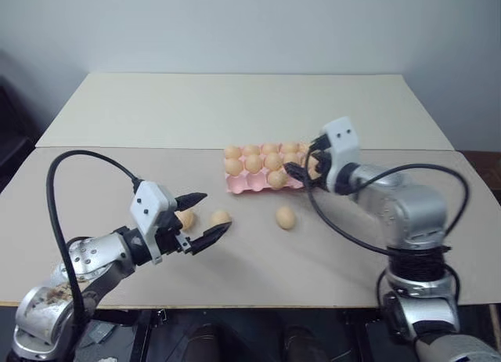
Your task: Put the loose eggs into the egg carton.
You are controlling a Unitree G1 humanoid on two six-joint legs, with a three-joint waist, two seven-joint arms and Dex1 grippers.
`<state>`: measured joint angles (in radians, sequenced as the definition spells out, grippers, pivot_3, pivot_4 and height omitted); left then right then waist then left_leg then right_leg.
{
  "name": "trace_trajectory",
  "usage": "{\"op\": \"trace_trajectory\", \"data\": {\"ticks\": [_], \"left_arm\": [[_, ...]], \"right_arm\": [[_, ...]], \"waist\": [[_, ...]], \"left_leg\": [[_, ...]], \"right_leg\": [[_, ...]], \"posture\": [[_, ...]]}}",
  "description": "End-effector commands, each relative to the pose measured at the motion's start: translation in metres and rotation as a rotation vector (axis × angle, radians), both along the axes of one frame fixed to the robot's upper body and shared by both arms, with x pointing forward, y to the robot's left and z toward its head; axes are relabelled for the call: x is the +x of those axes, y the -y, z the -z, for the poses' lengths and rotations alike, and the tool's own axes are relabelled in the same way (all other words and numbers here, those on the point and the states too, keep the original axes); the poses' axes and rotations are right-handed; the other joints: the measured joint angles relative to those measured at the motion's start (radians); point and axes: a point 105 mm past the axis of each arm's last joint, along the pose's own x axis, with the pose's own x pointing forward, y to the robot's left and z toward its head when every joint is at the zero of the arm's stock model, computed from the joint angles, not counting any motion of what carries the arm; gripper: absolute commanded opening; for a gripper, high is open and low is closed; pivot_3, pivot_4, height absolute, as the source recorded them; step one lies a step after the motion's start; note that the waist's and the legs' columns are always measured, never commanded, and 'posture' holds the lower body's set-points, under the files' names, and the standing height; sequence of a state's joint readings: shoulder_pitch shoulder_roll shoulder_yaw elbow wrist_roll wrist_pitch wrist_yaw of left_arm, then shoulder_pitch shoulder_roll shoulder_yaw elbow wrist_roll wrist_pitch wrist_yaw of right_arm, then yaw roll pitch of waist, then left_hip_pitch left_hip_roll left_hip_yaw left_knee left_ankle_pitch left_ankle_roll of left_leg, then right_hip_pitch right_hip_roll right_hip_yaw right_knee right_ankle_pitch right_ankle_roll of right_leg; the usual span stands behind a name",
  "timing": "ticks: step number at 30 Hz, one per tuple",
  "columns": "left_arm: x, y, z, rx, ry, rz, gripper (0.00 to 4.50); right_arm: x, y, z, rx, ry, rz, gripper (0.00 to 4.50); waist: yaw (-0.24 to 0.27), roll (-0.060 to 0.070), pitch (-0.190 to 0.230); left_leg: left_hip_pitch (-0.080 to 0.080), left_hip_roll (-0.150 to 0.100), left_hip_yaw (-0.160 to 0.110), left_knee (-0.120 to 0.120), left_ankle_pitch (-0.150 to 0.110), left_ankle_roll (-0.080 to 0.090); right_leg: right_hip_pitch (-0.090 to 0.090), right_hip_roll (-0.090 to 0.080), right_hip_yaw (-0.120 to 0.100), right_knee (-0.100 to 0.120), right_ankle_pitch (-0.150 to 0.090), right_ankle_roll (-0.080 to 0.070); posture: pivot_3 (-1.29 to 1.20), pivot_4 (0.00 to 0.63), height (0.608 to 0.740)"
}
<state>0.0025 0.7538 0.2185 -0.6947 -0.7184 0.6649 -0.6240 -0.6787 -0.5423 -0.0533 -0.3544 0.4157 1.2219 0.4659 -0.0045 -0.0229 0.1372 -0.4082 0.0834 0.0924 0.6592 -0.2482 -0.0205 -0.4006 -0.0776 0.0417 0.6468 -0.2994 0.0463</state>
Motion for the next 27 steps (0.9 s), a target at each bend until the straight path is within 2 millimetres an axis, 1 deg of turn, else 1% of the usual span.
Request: {"op": "trace_trajectory", "data": {"ticks": [1,3,5,7,9,13,15,17,19,23,27], "left_arm": [[-0.001,-0.008,-0.006,0.008,0.017,0.016,4.29],[0.001,-0.014,-0.008,0.015,0.011,0.02,4.29],[0.001,-0.017,-0.009,0.019,0.005,0.025,4.29],[0.0,-0.023,-0.008,0.037,-0.009,0.031,4.29],[0.002,-0.03,-0.007,0.055,-0.016,0.022,4.29],[0.003,-0.037,-0.008,0.063,-0.024,0.026,4.29],[0.003,-0.038,-0.009,0.065,-0.025,0.031,4.29],[0.002,-0.037,-0.009,0.06,-0.021,0.038,4.29],[0.0,-0.037,-0.009,0.061,-0.022,0.045,4.29],[-0.002,-0.037,-0.008,0.064,-0.031,0.054,4.29],[-0.006,-0.035,-0.007,0.063,-0.039,0.064,4.29]], "right_arm": [[-0.027,0.007,-0.012,-0.02,-0.005,-0.139,4.48],[-0.042,0.023,-0.014,-0.057,-0.019,-0.196,4.48],[-0.054,0.032,-0.016,-0.086,-0.02,-0.24,4.48],[-0.07,0.043,-0.025,-0.104,-0.01,-0.31,4.48],[-0.081,0.054,-0.037,-0.107,-0.007,-0.333,4.48],[-0.094,0.07,-0.049,-0.129,-0.022,-0.321,4.48],[-0.098,0.075,-0.049,-0.148,-0.043,-0.311,4.48],[-0.097,0.081,-0.046,-0.171,-0.056,-0.284,4.48],[-0.099,0.081,-0.044,-0.166,-0.064,-0.293,4.48],[-0.101,0.071,-0.041,-0.148,-0.066,-0.332,4.48],[-0.095,0.057,-0.031,-0.143,-0.061,-0.334,4.48]], "waist": [[0.0,0.0,0.0],[-0.002,0.0,0.0],[-0.001,0.0,0.0],[-0.004,0.0,0.0],[-0.006,0.0,0.0],[-0.007,-0.001,0.0],[-0.006,-0.001,0.0],[-0.006,-0.001,0.0],[-0.006,-0.001,0.0],[-0.007,-0.001,0.0],[-0.008,-0.001,0.0]], "left_leg": [[0.001,0.0,0.0,0.0,0.0,0.0],[0.002,0.0,0.0,0.0,0.0,0.001],[0.002,0.0,0.0,0.0,0.0,0.001],[0.003,0.0,0.0,0.0,0.0,0.001],[0.003,0.0,0.0,0.0,0.0,0.001],[0.005,0.0,-0.001,0.0,-0.001,0.001],[0.006,0.0,-0.001,0.0,-0.001,0.001],[0.006,0.0,-0.001,0.0,-0.001,0.001],[0.006,0.0,-0.001,0.0,-0.001,0.001],[0.007,0.0,-0.001,0.0,-0.001,0.001],[0.007,0.0,-0.001,0.0,-0.001,0.001]], "right_leg": [[0.0,0.0,0.0,0.0,0.0,0.0],[0.002,0.0,0.0,-0.001,0.0,0.0],[0.003,0.0,0.0,-0.001,0.0,0.0],[0.003,0.0,0.001,-0.001,0.0,0.0],[0.003,0.0,0.001,-0.001,0.0,0.0],[0.006,0.001,0.0,-0.001,0.0,0.0],[0.007,0.001,0.0,-0.002,0.0,0.0],[0.007,0.0,0.0,-0.002,0.0,0.0],[0.008,0.0,0.0,-0.002,0.0,0.0],[0.008,0.001,0.0,-0.002,0.0,0.0],[0.008,0.0,0.0,-0.002,0.0,0.0]], "posture": [[0.0,0.15,0.74],[0.0,0.15,0.74],[0.0,0.15,0.74],[0.0,0.15,0.74],[0.0,0.15,0.74],[0.0,0.15,0.74],[0.0,0.15,0.74],[0.0,0.15,0.74],[0.0,0.15,0.74],[0.0,0.15,0.74],[0.0,0.15,0.74]]}}
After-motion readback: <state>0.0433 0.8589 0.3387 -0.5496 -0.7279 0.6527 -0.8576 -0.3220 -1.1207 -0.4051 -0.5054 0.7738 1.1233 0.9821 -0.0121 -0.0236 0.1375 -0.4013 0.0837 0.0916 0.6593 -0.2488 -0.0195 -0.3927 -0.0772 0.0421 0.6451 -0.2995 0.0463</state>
